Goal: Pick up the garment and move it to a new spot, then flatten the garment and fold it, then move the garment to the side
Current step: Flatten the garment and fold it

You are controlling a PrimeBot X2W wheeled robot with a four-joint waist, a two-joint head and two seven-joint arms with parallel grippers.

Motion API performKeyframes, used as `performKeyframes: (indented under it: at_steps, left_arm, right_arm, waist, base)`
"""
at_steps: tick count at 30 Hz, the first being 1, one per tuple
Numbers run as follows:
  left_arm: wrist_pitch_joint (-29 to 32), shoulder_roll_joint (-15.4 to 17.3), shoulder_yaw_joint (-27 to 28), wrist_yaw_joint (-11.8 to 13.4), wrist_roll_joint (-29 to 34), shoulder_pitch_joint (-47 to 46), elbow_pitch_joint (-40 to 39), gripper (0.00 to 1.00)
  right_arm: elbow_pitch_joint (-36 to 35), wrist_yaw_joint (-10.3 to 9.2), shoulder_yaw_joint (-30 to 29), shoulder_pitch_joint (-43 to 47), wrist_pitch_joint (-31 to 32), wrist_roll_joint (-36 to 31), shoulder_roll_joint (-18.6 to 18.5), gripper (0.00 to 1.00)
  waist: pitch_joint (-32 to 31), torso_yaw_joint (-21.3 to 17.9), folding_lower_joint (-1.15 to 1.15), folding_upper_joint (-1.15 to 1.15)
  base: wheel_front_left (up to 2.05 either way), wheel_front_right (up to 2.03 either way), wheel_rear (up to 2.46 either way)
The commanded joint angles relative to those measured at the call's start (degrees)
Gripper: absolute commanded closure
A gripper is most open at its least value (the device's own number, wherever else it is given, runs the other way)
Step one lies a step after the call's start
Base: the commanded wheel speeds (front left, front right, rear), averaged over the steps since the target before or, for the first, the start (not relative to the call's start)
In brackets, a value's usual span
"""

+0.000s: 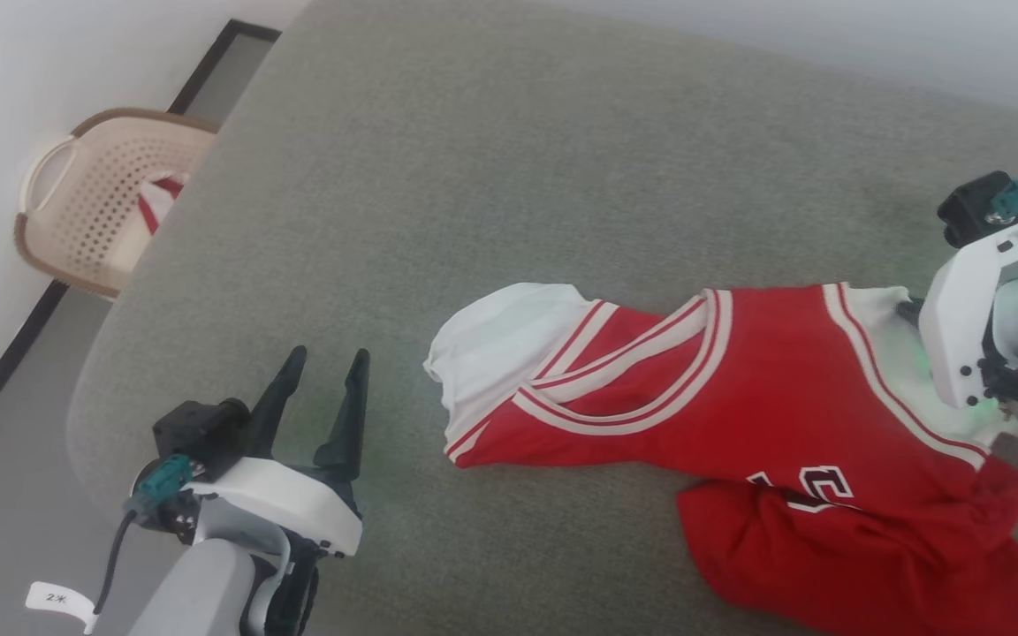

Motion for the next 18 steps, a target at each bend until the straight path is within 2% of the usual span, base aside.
performKeyframes:
  at_steps: [1, 9, 18]
  left_arm:
    - [-0.25, -0.08, 0.77, -0.54, 0.83, 0.27, 0.29, 0.00]
    - [-0.25, 0.75, 4.46, -1.59, 2.93, 1.78, 1.52, 0.00]
    - [-0.24, 2.34, 7.18, -1.36, 3.32, 3.69, 2.92, 0.00]
  right_arm:
    - [-1.30, 0.00, 1.24, -0.61, -1.77, 1.12, -0.39, 1.00]
    - [-12.74, 0.00, 8.28, -0.58, -9.31, 5.02, -4.71, 1.00]
    - [-24.34, 0.00, 12.37, 2.61, -13.97, 9.33, -9.06, 1.00]
  waist:
    - [-0.83, -0.99, 0.00, 0.00]
    - [-3.72, -5.23, 0.00, 0.00]
    - [-7.21, -10.10, 0.00, 0.00]
  base:
    - [0.00, 0.00, 0.00]
    - [0.00, 0.00, 0.00]
    - [0.00, 0.00, 0.00]
